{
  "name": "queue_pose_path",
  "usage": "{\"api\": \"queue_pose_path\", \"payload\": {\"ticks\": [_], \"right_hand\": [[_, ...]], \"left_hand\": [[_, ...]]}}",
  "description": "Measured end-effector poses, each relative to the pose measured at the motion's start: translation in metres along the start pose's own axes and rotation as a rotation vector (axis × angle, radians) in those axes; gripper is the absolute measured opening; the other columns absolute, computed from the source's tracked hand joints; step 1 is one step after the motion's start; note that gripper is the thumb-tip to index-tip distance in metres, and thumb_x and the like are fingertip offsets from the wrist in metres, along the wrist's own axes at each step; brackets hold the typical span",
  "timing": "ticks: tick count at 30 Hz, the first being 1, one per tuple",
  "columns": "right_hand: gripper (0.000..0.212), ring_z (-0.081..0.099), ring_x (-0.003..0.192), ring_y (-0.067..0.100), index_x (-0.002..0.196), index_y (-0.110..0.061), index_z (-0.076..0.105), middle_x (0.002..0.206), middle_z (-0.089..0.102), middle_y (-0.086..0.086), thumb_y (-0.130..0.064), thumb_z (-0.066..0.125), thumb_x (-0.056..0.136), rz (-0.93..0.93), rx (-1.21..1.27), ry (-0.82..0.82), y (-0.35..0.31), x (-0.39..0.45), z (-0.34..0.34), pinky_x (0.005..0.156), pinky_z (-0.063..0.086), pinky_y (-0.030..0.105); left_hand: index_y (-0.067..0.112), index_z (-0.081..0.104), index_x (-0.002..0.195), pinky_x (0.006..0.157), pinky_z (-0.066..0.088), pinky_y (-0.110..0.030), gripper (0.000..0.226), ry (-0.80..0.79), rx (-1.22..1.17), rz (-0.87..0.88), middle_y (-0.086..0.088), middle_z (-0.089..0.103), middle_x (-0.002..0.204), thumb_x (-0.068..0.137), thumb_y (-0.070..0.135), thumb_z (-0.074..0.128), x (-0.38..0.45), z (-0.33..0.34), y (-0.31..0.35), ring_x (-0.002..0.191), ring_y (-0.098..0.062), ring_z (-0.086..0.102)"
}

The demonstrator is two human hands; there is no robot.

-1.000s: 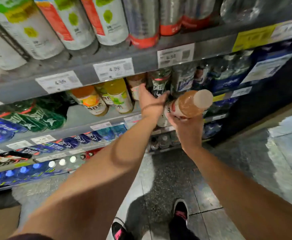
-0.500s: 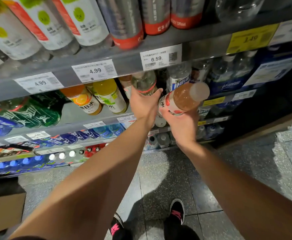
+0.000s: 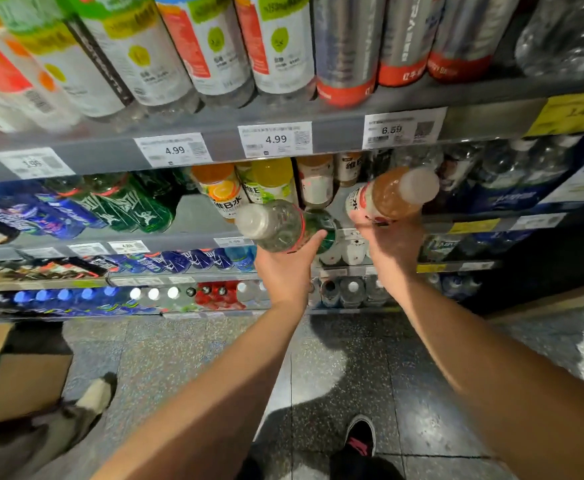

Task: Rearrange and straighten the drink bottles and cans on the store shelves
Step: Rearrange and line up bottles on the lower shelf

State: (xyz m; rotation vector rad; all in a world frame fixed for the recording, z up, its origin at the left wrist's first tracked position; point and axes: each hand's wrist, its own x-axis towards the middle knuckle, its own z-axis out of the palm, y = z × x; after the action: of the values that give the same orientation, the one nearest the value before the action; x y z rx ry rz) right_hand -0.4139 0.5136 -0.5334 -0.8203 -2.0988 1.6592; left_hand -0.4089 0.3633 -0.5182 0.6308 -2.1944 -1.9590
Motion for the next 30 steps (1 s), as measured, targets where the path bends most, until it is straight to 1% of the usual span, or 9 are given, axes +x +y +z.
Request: {"api": "queue_pose_path", "payload": {"ticks": [2, 5, 8, 13, 17, 19, 22, 25, 30], "right_hand": [[0.073, 0.059, 0.102, 0.009, 0.130, -0.007, 0.052, 0.117, 0.063, 0.000, -0.034, 0.088, 0.072, -0.048, -0.072, 0.022, -0.004, 0.006, 0.016, 0.085, 0.039, 0.007], [0.082, 0.062, 0.096, 0.011, 0.131, -0.006, 0.054, 0.115, 0.067, 0.004, -0.048, 0.083, 0.067, -0.120, -0.190, 0.056, 0.000, 0.017, 0.032, 0.082, 0.043, 0.008], [0.093, 0.067, 0.092, 0.017, 0.138, -0.008, 0.046, 0.113, 0.070, 0.006, -0.046, 0.085, 0.062, -0.113, -0.197, 0.082, -0.001, 0.025, 0.041, 0.082, 0.055, 0.025], [0.066, 0.069, 0.085, 0.037, 0.120, -0.004, 0.054, 0.097, 0.071, 0.016, -0.030, 0.083, 0.067, -0.160, -0.365, 0.129, -0.010, 0.039, 0.055, 0.068, 0.045, 0.029], [0.070, 0.067, 0.087, 0.038, 0.126, -0.002, 0.049, 0.102, 0.069, 0.019, -0.033, 0.080, 0.071, -0.166, -0.413, 0.092, -0.006, 0.041, 0.064, 0.073, 0.055, 0.040], [0.082, 0.065, 0.104, 0.036, 0.134, -0.003, 0.045, 0.119, 0.065, 0.019, -0.038, 0.081, 0.069, -0.125, -0.373, 0.058, -0.002, 0.039, 0.064, 0.089, 0.054, 0.044], [0.096, 0.045, 0.133, 0.033, 0.148, -0.002, 0.032, 0.147, 0.044, 0.020, -0.034, 0.079, 0.071, -0.051, -0.262, 0.068, 0.001, 0.019, 0.066, 0.117, 0.030, 0.033], [0.086, 0.035, 0.134, 0.039, 0.144, 0.009, 0.034, 0.145, 0.038, 0.031, -0.024, 0.076, 0.077, -0.215, -0.250, 0.183, -0.008, -0.031, 0.077, 0.112, 0.010, 0.011], [0.056, 0.042, 0.123, 0.028, 0.130, -0.004, 0.049, 0.136, 0.042, 0.019, -0.018, 0.071, 0.080, -0.255, -0.177, 0.035, -0.025, -0.096, 0.122, 0.098, 0.042, 0.034]], "left_hand": [[0.006, 0.062, 0.127, 0.106, 0.050, -0.033, 0.081, 0.036, -0.019, 0.010, -0.004, 0.072, 0.117, 0.058, 0.029, 0.098, 0.007, -0.012, -0.002, 0.113, -0.016, 0.067], [0.004, 0.064, 0.125, 0.104, 0.052, -0.039, 0.084, 0.044, -0.031, 0.007, -0.005, 0.073, 0.116, 0.055, 0.035, 0.098, 0.020, -0.026, -0.004, 0.112, -0.017, 0.069], [0.006, 0.064, 0.124, 0.104, 0.052, -0.040, 0.085, 0.064, -0.012, 0.005, -0.003, 0.074, 0.115, 0.053, 0.039, 0.097, 0.030, -0.036, -0.002, 0.111, -0.017, 0.069], [0.008, 0.070, 0.111, 0.099, 0.055, -0.039, 0.070, 0.173, 0.009, -0.084, 0.003, 0.075, 0.097, 0.056, 0.044, 0.095, 0.040, -0.048, 0.000, 0.092, -0.009, 0.071], [0.005, 0.070, 0.111, 0.097, 0.055, -0.035, 0.091, 0.307, -0.016, -0.094, -0.003, 0.075, 0.102, 0.044, 0.062, 0.091, 0.047, -0.064, 0.002, 0.099, -0.016, 0.072], [0.002, 0.067, 0.116, 0.100, 0.053, -0.037, 0.091, 0.340, -0.022, -0.085, -0.007, 0.074, 0.108, 0.047, 0.056, 0.093, 0.053, -0.072, 0.005, 0.104, -0.019, 0.070], [0.000, 0.063, 0.121, 0.104, 0.050, -0.040, 0.091, 0.371, -0.078, -0.076, -0.008, 0.072, 0.114, 0.050, 0.047, 0.095, 0.065, -0.084, 0.012, 0.109, -0.020, 0.068], [-0.001, 0.057, 0.128, 0.108, 0.044, -0.032, 0.084, 0.389, -0.110, -0.076, -0.010, 0.068, 0.123, 0.061, 0.031, 0.096, 0.075, -0.097, 0.019, 0.115, -0.021, 0.064], [0.008, 0.058, 0.129, 0.104, 0.044, -0.026, 0.079, 0.306, 0.007, -0.054, -0.005, 0.068, 0.123, 0.065, 0.037, 0.093, 0.101, -0.128, 0.023, 0.114, -0.019, 0.063]]}}
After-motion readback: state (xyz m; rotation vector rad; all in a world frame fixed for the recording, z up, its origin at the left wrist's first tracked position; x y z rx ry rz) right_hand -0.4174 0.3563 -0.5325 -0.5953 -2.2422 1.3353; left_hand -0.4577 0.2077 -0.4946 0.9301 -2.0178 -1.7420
